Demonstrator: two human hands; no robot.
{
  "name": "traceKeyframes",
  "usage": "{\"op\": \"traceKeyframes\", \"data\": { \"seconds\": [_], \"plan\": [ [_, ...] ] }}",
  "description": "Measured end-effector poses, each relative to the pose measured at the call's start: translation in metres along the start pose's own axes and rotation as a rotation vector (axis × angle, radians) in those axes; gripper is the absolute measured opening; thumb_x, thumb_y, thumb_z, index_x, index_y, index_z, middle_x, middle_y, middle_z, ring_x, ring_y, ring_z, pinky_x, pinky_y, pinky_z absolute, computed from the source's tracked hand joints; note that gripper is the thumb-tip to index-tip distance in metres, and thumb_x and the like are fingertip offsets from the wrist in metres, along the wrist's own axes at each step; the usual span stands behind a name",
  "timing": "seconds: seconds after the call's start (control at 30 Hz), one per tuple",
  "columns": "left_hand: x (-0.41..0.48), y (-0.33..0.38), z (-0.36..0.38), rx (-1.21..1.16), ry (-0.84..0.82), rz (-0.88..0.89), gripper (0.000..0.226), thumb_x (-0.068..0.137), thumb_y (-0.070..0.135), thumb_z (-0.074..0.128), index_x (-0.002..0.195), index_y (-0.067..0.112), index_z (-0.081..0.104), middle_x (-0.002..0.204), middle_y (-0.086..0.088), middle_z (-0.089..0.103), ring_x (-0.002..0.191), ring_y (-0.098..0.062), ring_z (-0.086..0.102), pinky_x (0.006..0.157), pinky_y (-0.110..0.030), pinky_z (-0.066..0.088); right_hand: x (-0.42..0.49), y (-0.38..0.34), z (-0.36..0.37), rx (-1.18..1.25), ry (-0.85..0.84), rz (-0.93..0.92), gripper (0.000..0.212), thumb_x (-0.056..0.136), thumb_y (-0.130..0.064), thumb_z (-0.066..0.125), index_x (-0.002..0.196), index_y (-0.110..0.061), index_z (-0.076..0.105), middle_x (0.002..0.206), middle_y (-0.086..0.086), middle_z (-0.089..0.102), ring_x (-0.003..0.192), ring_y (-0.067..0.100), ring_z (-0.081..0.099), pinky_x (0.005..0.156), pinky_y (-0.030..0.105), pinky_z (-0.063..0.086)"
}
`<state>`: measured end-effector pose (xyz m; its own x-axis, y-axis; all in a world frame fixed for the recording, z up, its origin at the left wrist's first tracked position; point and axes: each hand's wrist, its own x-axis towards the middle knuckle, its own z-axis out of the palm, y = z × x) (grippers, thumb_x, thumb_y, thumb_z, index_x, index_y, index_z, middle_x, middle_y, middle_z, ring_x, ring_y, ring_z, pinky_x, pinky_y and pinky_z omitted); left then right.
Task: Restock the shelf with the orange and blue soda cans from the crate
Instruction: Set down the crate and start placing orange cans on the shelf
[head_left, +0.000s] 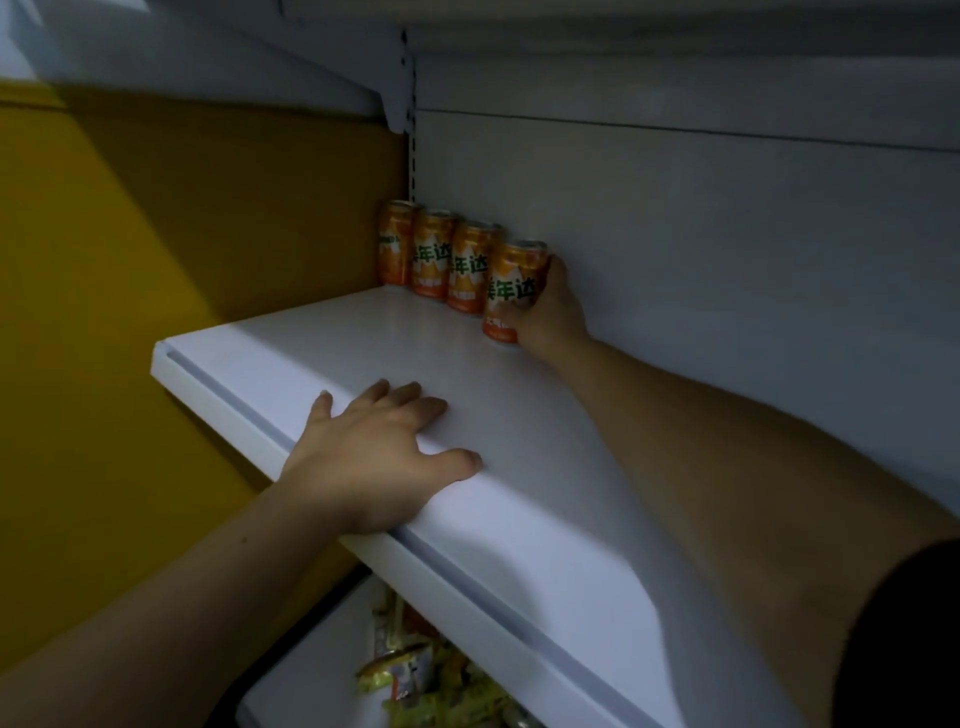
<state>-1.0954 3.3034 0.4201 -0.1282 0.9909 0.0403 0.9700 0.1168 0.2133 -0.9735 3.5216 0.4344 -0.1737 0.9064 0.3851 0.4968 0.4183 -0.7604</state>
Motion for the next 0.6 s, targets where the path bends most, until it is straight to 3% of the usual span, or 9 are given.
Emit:
{"op": "traceKeyframes", "data": {
  "seconds": [0.17,0.37,0.6],
  "plan": [
    [0.000,-0.002,0.001,-0.004,-0.004,0.003,0.075,0.080,0.078,0.029,0.146,0.044,0.019,0.159,0.016,0.007,0.147,-0.009,0.000,0.117,-0.051,-0.001,0.015,0.006,0.011,-0.157,0.044,0.021,0.092,0.084,-0.038,0.070,0.154,-0.018,0.012,0.142,0.015,0.041,0.127,0.032,0.048,0.105,0.042,0.041],
    [0.000,-0.002,0.001,-0.005,-0.016,0.006,0.075,0.080,0.079,0.026,0.146,0.045,0.016,0.159,0.017,0.005,0.147,-0.009,-0.002,0.118,-0.051,-0.001,0.023,0.012,0.014,-0.210,0.067,0.015,0.081,0.088,-0.038,0.065,0.150,-0.007,0.024,0.146,0.015,0.042,0.132,0.030,0.043,0.106,0.038,0.038],
    [0.002,-0.003,0.003,-0.015,-0.004,0.004,0.074,0.080,0.078,0.030,0.146,0.045,0.019,0.159,0.016,0.008,0.146,-0.009,0.000,0.117,-0.051,-0.002,0.016,0.008,0.016,-0.201,0.048,0.129,0.074,0.087,-0.048,0.063,0.143,-0.009,0.035,0.140,0.016,0.045,0.126,0.033,0.048,0.100,0.038,0.041]
  ]
}}
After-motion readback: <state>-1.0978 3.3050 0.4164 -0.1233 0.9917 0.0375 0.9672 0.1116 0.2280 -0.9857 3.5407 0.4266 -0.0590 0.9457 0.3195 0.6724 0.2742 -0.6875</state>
